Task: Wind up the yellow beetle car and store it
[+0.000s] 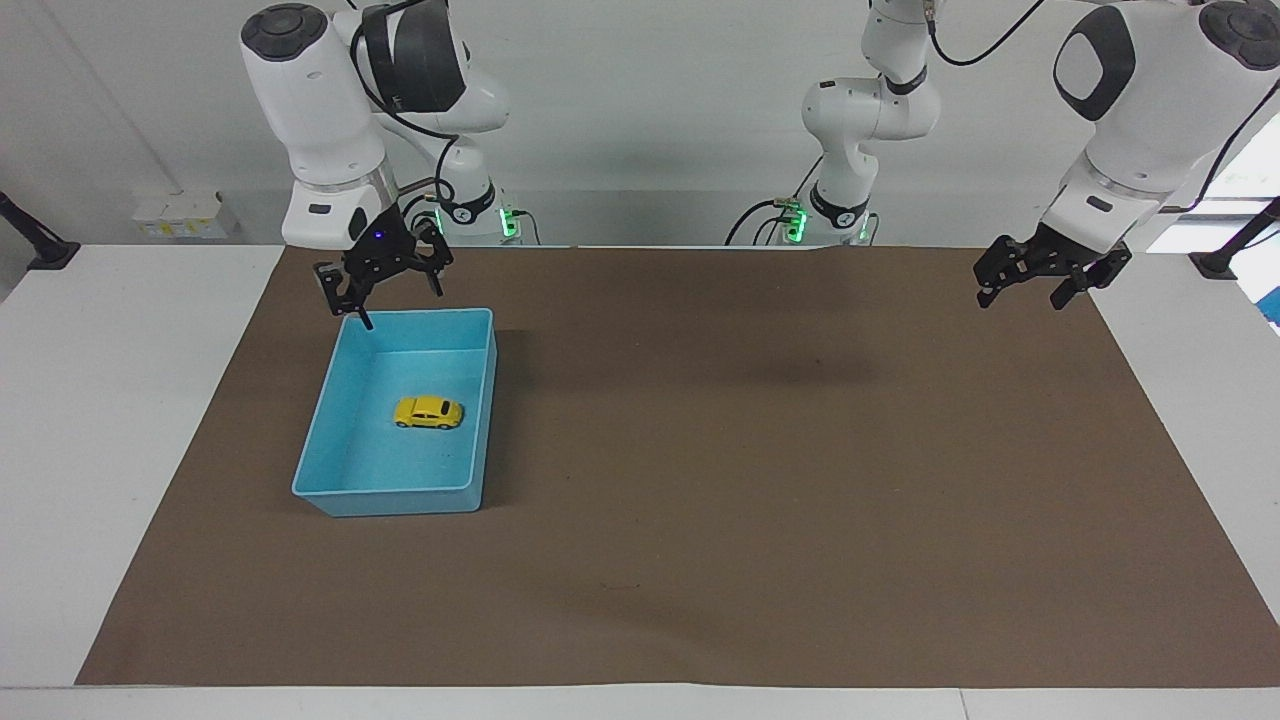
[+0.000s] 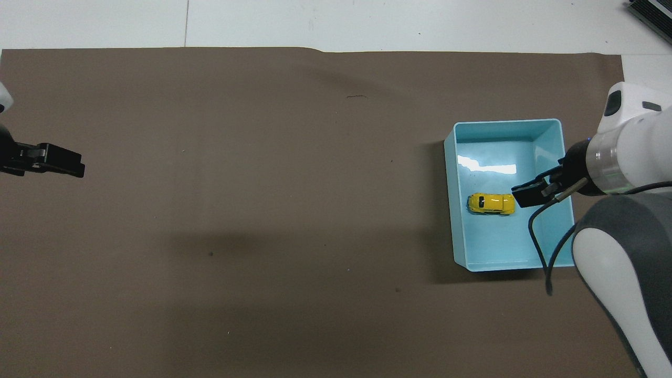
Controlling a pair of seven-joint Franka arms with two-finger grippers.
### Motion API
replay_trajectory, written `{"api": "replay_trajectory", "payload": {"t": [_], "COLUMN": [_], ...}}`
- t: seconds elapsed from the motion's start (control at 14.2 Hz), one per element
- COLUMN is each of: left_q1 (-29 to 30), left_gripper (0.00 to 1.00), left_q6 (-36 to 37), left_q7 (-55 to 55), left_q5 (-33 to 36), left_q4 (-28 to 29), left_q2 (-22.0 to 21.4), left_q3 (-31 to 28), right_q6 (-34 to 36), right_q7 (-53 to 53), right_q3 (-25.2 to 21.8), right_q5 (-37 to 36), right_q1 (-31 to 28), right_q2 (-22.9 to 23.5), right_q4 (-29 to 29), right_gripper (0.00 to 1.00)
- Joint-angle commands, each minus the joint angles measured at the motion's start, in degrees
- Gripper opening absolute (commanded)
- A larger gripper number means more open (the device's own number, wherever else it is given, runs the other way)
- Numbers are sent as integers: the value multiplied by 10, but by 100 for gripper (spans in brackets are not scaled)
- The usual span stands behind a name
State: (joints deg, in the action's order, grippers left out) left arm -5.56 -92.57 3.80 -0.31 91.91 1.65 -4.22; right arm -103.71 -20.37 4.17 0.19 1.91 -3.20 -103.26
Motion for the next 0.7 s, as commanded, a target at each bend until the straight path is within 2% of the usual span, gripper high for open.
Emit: {"api": "replay_trajectory", "payload": {"t": [0.0, 0.21, 0.49, 0.63], "left_q1": [2, 2, 2, 2], "left_gripper": [100, 100, 100, 100], "left_q6": [4, 4, 4, 4], "left_q7": [-6, -6, -6, -6], "left_q5": [10, 10, 10, 10], "left_q4": [3, 3, 4, 4], "left_q2": [-9, -9, -9, -9], "left_q3": [2, 2, 2, 2], "right_q6": [5, 10, 14, 46], "right_q7": [122, 223, 233, 229], "right_q3": [4, -1, -5, -5], "right_q5": [16, 30, 50, 52], "right_q1": [-2, -6, -16, -30], "right_q2": [6, 5, 3, 2], "right_q4": [15, 27, 28, 31], "right_gripper": [100, 100, 100, 100]}}
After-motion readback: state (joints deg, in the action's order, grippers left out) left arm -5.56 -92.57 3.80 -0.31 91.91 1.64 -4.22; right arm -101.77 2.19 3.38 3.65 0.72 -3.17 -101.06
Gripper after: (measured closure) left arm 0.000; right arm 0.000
